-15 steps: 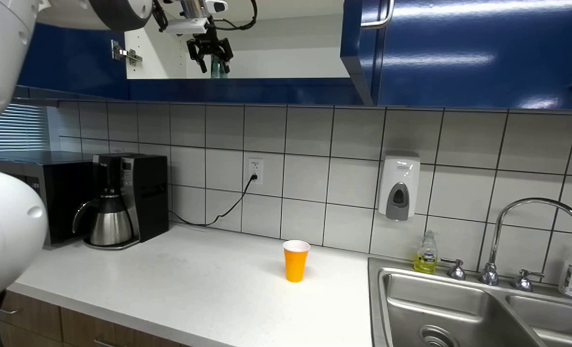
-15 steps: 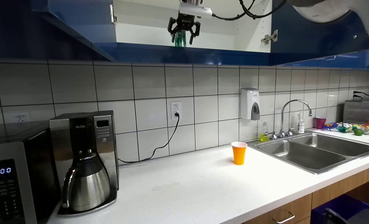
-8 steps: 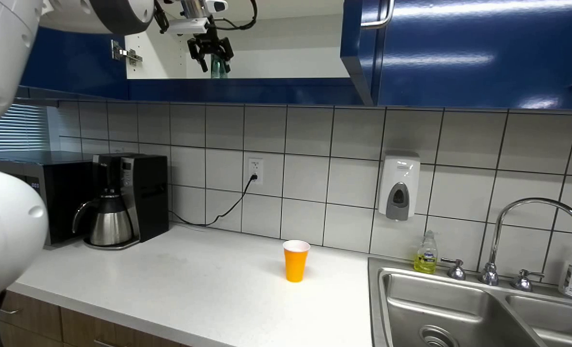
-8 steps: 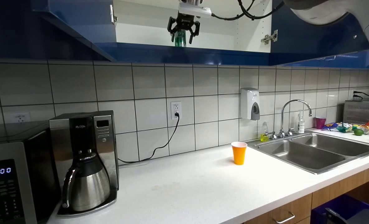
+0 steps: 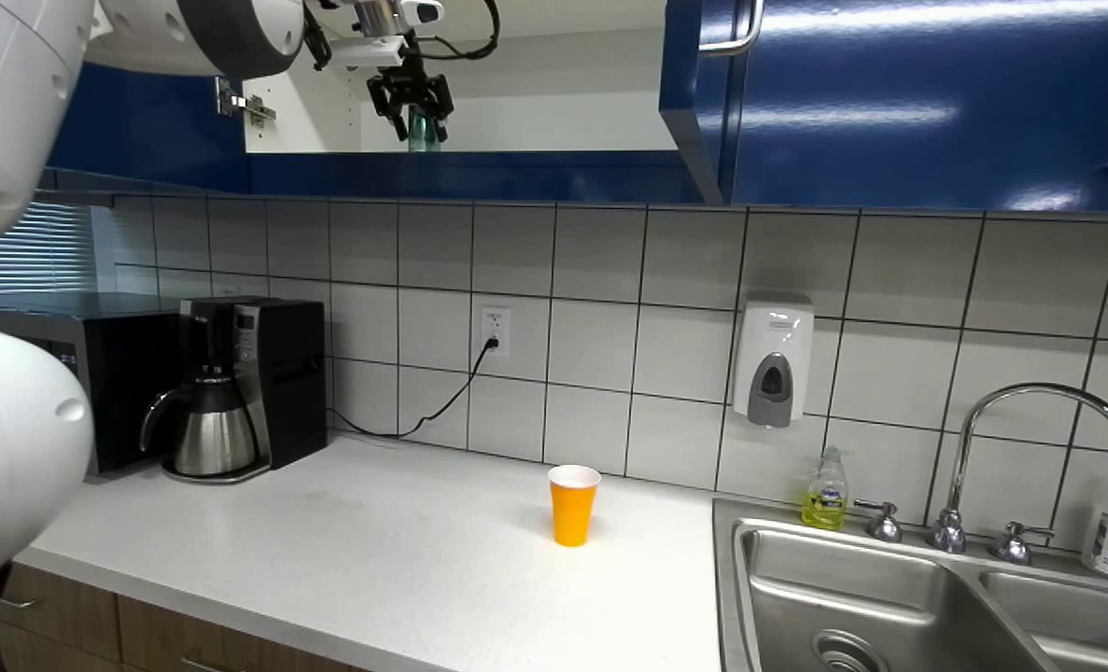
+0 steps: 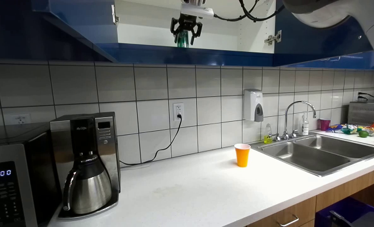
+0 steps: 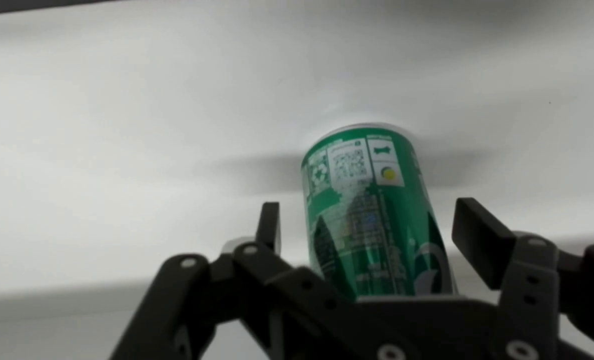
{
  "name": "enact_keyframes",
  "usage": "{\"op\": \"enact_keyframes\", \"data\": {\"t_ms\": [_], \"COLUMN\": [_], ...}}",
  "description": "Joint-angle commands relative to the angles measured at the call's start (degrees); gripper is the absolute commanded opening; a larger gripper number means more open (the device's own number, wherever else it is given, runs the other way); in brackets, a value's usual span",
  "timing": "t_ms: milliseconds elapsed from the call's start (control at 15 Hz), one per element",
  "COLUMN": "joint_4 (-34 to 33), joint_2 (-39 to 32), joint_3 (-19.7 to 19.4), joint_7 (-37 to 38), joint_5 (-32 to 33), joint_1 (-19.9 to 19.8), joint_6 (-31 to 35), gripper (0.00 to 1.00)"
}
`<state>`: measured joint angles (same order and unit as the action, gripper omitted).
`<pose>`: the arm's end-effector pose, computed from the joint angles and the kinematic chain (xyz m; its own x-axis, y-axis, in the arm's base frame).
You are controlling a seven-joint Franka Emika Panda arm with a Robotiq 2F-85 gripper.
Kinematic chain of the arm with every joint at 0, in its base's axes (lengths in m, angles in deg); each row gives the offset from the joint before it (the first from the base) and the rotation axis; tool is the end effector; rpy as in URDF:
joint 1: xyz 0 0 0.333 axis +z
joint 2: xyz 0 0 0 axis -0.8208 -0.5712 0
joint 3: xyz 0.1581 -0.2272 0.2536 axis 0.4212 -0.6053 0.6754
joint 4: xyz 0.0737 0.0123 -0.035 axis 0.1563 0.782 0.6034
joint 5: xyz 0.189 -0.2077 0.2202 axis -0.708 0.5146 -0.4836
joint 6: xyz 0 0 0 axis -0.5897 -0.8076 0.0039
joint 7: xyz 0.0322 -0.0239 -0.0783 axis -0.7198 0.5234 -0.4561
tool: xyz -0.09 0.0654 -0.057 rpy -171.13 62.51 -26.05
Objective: Pick up the can from the cabinet and put it on the counter
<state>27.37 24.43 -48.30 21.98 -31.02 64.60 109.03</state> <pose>0.6542 0.1386 0.7905 0.7904 -0.0426 0.6111 -0.0418 -0.9990 -0.0156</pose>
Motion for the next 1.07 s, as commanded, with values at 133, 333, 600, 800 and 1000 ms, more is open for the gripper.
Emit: {"op": "enact_keyframes", "data": {"t_ms": [133, 333, 600, 800, 1000], "joint_4": [-2.9, -3.2, -2.7, -1.3, 0.0], "joint_2": [-2.0, -2.4, -1.3, 0.3, 2.1], "joint_3": [-0.6, -0.7, -0.6, -0.5, -0.4], "joint_7": [1.5, 1.5, 1.3, 1.1, 0.9], "joint_5": [1.4, 1.4, 0.6, 0.5, 0.1], "joint_1": [0.8, 1.0, 0.9, 0.9, 0.7], "joint_6": [0.3, 0.3, -0.7, -1.2, -1.2], "gripper": [0.42, 0.38, 0.38, 0.38, 0.38]}}
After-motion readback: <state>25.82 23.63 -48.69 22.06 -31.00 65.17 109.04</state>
